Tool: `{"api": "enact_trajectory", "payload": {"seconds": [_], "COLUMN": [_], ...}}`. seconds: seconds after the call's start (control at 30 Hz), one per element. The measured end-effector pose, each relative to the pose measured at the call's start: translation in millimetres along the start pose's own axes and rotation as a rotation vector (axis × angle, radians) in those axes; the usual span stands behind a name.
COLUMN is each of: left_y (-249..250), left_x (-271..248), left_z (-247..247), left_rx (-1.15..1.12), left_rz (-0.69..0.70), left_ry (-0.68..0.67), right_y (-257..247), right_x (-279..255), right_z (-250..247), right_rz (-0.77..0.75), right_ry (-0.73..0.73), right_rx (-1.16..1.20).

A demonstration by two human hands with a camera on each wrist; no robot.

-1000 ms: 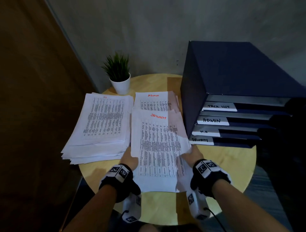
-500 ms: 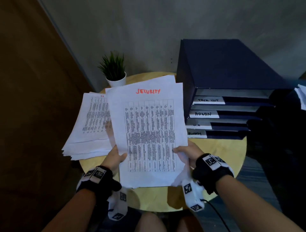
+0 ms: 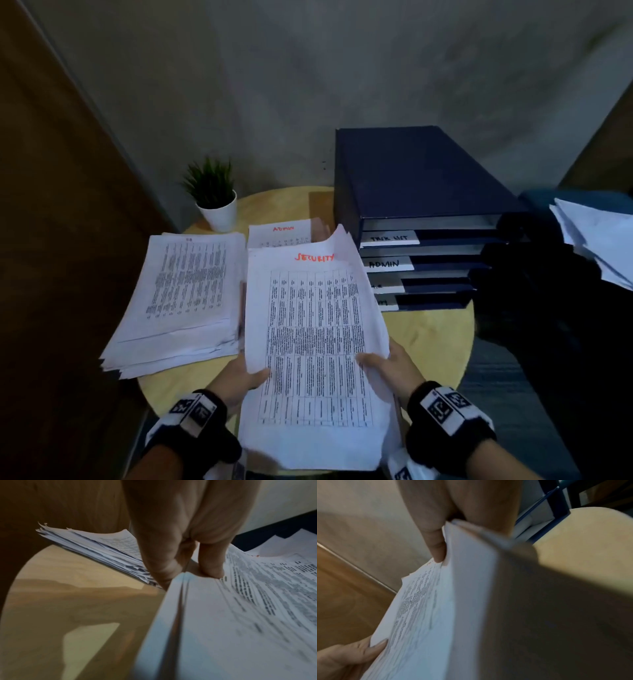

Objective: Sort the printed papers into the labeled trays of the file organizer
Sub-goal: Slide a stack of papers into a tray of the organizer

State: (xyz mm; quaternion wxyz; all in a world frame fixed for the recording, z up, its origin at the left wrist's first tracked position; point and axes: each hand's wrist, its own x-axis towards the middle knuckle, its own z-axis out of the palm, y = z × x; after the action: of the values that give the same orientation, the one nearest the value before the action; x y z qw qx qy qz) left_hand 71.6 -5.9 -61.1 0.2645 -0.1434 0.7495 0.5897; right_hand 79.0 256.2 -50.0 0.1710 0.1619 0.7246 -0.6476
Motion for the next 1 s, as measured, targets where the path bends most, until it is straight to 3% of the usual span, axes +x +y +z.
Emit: {"api": "enact_trajectory", "payload": {"seconds": [0.23,0.37,0.6,0.8,1.0], "left_y": [-4,-1,-2,1,7], "left_x": [-9,-12,6,4,5], "left_z": [32,52,90,124,153], "left_rx": [0.163,0.118,0.252,0.316,0.399], "left_rz": [-0.04,-0.066,-0.098,-0.131,-0.053], "left_ry": [-0.059,-0.122,-0.228,-0.293,-0.338], "right_y": [35,55,92,105,113], "right_x": [-17,-25,-17,-27,-38], "right_z": [-23,-43,-82,-112,-137], "right_rz": [0.124,0.207,0.466,0.514,0.484], "right_ry": [0.046,0.061,0.147,0.204,0.331], "right_rx": [-0.083,-0.087,-0.006,0.017,0.178]}}
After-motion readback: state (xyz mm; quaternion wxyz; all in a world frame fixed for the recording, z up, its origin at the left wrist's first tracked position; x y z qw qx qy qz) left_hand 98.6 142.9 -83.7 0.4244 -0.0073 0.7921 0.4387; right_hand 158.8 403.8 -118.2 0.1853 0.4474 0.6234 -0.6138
